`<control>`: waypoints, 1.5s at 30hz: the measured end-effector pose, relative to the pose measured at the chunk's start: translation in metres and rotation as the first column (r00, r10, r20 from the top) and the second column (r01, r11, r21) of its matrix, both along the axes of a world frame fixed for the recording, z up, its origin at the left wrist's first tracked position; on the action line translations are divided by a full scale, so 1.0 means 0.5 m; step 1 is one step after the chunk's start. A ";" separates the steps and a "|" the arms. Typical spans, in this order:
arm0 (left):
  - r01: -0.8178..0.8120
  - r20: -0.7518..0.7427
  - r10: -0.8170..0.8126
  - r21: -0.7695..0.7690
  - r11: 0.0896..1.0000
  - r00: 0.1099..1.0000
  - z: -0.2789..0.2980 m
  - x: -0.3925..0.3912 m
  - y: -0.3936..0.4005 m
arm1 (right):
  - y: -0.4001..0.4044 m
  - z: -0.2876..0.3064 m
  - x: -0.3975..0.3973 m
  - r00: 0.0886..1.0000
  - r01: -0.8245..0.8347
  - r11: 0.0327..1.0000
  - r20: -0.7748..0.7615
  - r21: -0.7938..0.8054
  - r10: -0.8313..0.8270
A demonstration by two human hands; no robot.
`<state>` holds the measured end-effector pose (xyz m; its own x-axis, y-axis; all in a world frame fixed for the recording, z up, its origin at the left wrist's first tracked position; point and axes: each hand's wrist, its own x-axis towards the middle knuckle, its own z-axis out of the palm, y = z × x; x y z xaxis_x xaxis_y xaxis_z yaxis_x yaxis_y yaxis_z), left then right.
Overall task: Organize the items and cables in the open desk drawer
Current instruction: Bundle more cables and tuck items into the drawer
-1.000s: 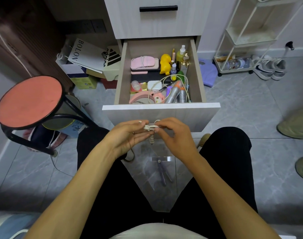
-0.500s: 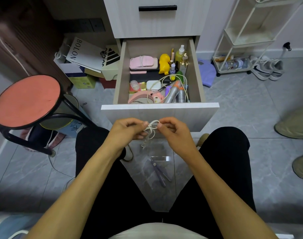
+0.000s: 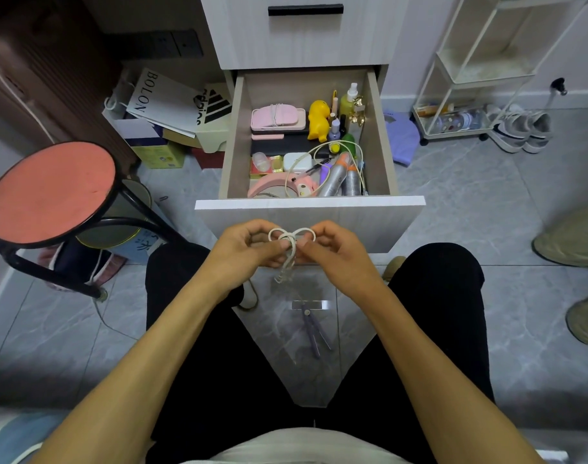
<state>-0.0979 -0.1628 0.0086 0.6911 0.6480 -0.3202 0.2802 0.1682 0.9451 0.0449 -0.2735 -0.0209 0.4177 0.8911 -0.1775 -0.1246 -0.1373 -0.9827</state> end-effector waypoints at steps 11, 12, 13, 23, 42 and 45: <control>-0.084 -0.035 0.091 0.169 0.982 0.995 0.013 0.008 -0.017 | 0.018 0.022 -0.010 0.985 0.139 0.983 0.122 -0.122 -0.124; -0.095 -0.020 0.100 0.182 0.979 0.995 0.015 0.008 -0.021 | 0.018 0.025 -0.014 0.984 0.175 0.974 0.011 -0.146 -0.175; -0.102 -0.008 0.106 0.192 0.976 0.994 0.015 0.008 -0.024 | 0.019 0.028 -0.017 0.974 0.196 0.966 -0.080 -0.168 -0.211; -0.151 -0.074 0.160 0.113 0.982 0.984 -0.010 -0.017 -0.025 | 0.004 0.012 -0.008 0.951 0.012 0.995 0.307 -0.103 0.020; -0.440 -0.103 0.460 -0.530 0.725 0.882 -0.026 -0.001 -0.013 | 0.012 -0.006 -0.019 0.793 -0.012 0.999 0.609 0.046 -0.019; -0.445 -0.095 0.508 -0.636 0.631 0.856 -0.022 0.009 -0.001 | 0.002 -0.002 -0.015 0.915 -0.016 0.992 0.401 0.121 -0.034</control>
<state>-0.0933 -0.1635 -0.0022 0.3874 0.5718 -0.7231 -0.0831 0.8029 0.5903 0.0373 -0.2723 -0.0220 0.4397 0.8908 0.1146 0.2835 -0.0166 -0.9588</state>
